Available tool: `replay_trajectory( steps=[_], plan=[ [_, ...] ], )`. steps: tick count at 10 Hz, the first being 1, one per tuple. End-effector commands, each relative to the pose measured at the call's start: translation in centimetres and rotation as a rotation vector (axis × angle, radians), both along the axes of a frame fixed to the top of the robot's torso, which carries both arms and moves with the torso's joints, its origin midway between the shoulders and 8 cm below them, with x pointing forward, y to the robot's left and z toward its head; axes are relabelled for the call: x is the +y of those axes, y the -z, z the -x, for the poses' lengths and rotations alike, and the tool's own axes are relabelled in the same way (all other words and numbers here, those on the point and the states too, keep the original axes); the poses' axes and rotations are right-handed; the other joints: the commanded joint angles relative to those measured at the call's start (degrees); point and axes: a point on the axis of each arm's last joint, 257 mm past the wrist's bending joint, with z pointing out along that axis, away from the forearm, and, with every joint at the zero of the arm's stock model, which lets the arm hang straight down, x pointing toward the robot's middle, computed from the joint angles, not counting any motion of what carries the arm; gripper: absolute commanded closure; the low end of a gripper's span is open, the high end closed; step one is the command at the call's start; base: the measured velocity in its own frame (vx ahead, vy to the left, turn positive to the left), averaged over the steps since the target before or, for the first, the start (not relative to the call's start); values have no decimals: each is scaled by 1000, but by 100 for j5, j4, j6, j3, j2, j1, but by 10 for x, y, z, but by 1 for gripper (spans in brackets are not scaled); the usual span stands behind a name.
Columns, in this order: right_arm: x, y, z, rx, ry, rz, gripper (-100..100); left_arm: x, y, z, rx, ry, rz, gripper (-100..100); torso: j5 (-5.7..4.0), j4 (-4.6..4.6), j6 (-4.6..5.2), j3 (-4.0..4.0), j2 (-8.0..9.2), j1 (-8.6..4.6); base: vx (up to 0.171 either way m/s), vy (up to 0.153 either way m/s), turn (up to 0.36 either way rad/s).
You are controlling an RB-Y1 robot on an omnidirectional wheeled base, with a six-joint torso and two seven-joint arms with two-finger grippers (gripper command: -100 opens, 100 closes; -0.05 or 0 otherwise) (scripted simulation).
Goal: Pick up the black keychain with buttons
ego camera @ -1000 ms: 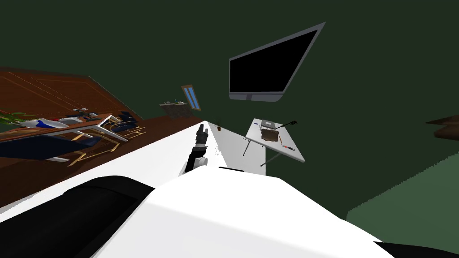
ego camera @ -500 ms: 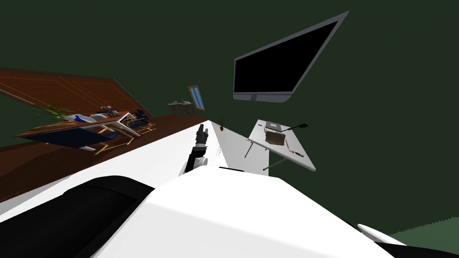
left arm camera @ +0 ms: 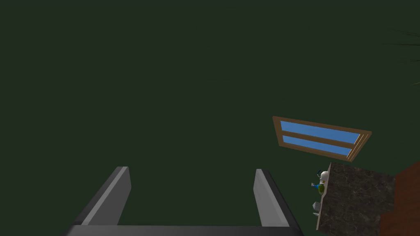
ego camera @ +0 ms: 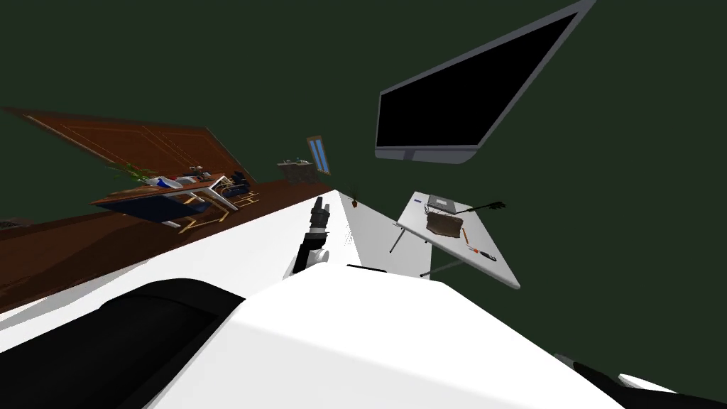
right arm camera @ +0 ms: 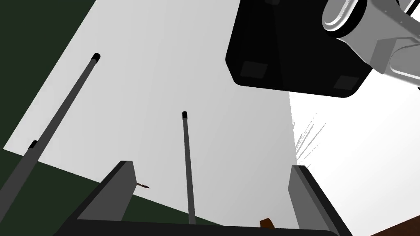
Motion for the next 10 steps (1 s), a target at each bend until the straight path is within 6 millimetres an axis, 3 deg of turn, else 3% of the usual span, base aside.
replay_trajectory(
  steps=[1,2,5,7,10],
  plan=[
    [-32,-12,10,43,-40,62,-100,0,0,0,0,0,0,0,0,0,0,0,0,0,60,-33,228],
    [-36,-14,10,45,-41,70,-100,0,0,0,0,0,0,0,0,-2,-5,-4,-8,-5,56,-39,135],
    [-82,-40,26,108,-102,161,-100,0,0,0,0,0,0,0,-2,-2,2,-5,-9,-6,66,-47,173],
    [-86,-43,25,110,-106,169,-100,0,0,0,0,0,0,0,-1,-3,1,-7,-11,-6,38,-37,53],
    [-139,-83,37,178,-175,276,-100,0,0,0,0,0,0,0,-3,-2,-3,-6,-11,-19,68,-84,269]
  ],
)
